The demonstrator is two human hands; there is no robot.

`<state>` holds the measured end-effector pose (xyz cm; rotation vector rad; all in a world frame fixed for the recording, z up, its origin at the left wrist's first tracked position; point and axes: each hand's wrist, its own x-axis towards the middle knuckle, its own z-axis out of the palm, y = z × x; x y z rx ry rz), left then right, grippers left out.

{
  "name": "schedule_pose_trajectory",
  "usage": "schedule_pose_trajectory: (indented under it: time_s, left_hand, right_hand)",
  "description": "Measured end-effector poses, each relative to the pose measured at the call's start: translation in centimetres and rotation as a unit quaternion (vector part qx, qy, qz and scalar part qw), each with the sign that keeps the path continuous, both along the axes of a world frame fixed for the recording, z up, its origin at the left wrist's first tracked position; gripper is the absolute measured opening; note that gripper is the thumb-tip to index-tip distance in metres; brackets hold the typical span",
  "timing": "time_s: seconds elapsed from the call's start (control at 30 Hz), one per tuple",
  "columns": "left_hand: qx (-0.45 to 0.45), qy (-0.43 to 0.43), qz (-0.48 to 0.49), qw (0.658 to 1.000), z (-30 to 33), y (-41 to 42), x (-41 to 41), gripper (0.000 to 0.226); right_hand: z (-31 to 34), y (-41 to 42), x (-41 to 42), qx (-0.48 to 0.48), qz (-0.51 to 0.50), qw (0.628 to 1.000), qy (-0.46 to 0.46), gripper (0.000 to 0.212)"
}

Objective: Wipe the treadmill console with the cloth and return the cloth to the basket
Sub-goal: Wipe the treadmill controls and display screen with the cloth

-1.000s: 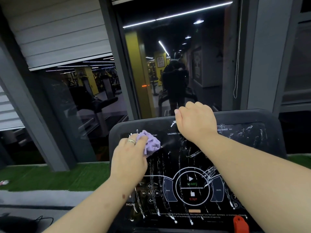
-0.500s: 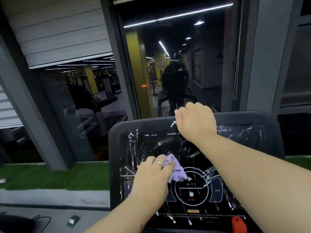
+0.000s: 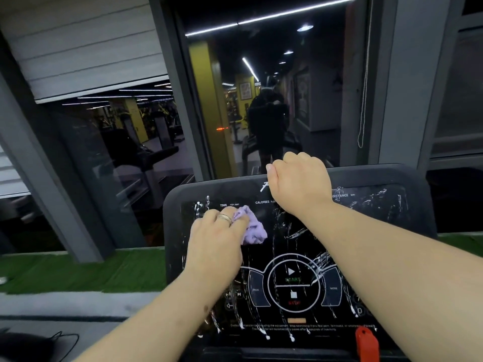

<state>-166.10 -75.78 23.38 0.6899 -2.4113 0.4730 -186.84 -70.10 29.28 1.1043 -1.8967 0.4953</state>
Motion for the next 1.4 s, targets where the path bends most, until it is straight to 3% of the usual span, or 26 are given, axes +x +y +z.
schedule_pose_trajectory:
  time_s: [0.07,0.13,0.2,0.37,0.47,0.53,0.7,0.87,1.03,1.17,1.23,1.4]
  left_hand:
    - [0.01,-0.015,-0.009,1.0,-1.4,0.9,-0.1,0.06]
    - [0.007,-0.088,-0.049,0.995,-3.5,2.8,0.3,0.068]
    - [-0.004,-0.107,-0.067,0.992,-3.3,2.8,0.6,0.064]
    - [0.05,0.02,0.017,0.998,-0.4,0.7,-0.3,0.044]
    - [0.041,-0.066,-0.048,0.996,-3.3,2.8,0.0,0.062]
    - [0.017,-0.105,-0.081,0.991,-3.4,2.7,0.5,0.058]
    - [0.089,0.055,0.019,0.994,0.0,0.2,-0.6,0.05]
    - [0.047,-0.066,-0.075,0.994,-2.7,4.2,-1.4,0.062]
    - [0.087,0.03,-0.001,0.996,1.0,1.0,-2.7,0.056]
    - [0.079,-0.06,-0.061,0.993,-1.9,5.1,-3.0,0.074]
    - [0.051,-0.073,-0.102,0.991,-2.6,5.4,-2.8,0.069]
    - [0.072,0.032,-0.037,0.996,0.2,2.5,-3.6,0.055]
  right_hand:
    - [-0.1,0.0,0.0,-0.005,0.003,1.0,-0.003,0.046]
    - [-0.1,0.0,0.0,-0.006,0.008,1.0,-0.005,0.046]
    - [0.0,0.0,0.0,-0.008,0.009,1.0,-0.002,0.047]
    - [0.0,0.0,-0.1,0.001,0.001,1.0,0.003,0.046]
    - [0.0,0.1,0.0,-0.005,0.009,1.0,0.001,0.048]
    - [-0.1,0.0,0.0,-0.007,0.011,1.0,-0.001,0.048]
    - [-0.1,0.0,-0.1,-0.011,0.013,1.0,-0.003,0.047]
    - [0.0,0.0,0.0,-0.01,0.013,1.0,-0.004,0.048]
    - [0.0,-0.1,-0.1,-0.006,0.008,1.0,-0.005,0.046]
    - [0.2,0.2,0.0,0.007,0.004,1.0,-0.005,0.045]
    - [0.3,0.3,0.1,0.011,0.007,1.0,-0.007,0.045]
    - [0.3,0.1,0.0,0.008,0.003,1.0,-0.004,0.046]
